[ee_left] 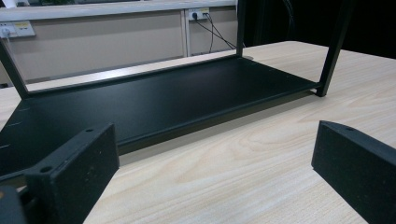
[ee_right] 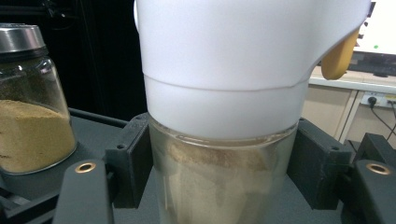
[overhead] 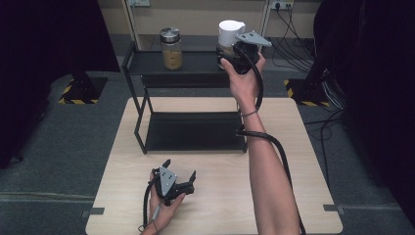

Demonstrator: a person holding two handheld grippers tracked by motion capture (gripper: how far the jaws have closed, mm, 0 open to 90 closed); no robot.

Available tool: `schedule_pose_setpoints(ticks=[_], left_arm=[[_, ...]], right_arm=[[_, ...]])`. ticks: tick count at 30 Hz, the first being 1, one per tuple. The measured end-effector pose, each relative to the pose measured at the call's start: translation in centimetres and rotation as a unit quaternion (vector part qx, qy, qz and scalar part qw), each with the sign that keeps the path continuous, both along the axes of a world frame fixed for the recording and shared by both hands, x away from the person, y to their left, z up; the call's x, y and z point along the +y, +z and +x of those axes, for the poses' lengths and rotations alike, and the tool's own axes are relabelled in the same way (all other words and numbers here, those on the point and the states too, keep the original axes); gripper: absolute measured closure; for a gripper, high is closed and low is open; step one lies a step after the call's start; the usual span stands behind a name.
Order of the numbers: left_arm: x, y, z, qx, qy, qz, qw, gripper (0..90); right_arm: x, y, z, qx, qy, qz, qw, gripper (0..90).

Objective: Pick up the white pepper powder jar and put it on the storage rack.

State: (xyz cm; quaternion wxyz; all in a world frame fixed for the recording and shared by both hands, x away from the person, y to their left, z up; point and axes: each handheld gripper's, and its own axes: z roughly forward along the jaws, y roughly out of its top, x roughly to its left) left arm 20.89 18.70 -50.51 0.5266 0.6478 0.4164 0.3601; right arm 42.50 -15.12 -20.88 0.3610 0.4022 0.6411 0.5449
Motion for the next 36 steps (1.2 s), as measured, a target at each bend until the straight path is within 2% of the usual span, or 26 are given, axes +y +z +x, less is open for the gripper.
schedule_pose_setpoints(ticks=[4,28,32,36], left_arm=[[0.0,0.0,0.0,0.0,0.0,0.001,1.0,0.1],[-0.1,0.0,0.0,0.0,-0.001,0.001,1.0,0.1],[-0.1,0.0,0.0,0.001,-0.001,0.001,1.0,0.1],[-0.1,0.0,0.0,0.0,0.0,0.001,1.0,0.1]], right_arm=[[0.1,-0.5,-0.1,-0.007,-0.002,0.005,1.0,30.9],[0.3,-0.8,-0.2,-0.015,-0.007,0.007,0.9998,30.2],[0.2,-0.9,-0.3,-0.014,-0.002,0.012,0.9998,15.6],[0.6,-1.2,-0.9,-0.026,-0.012,0.001,0.9996,4.2]])
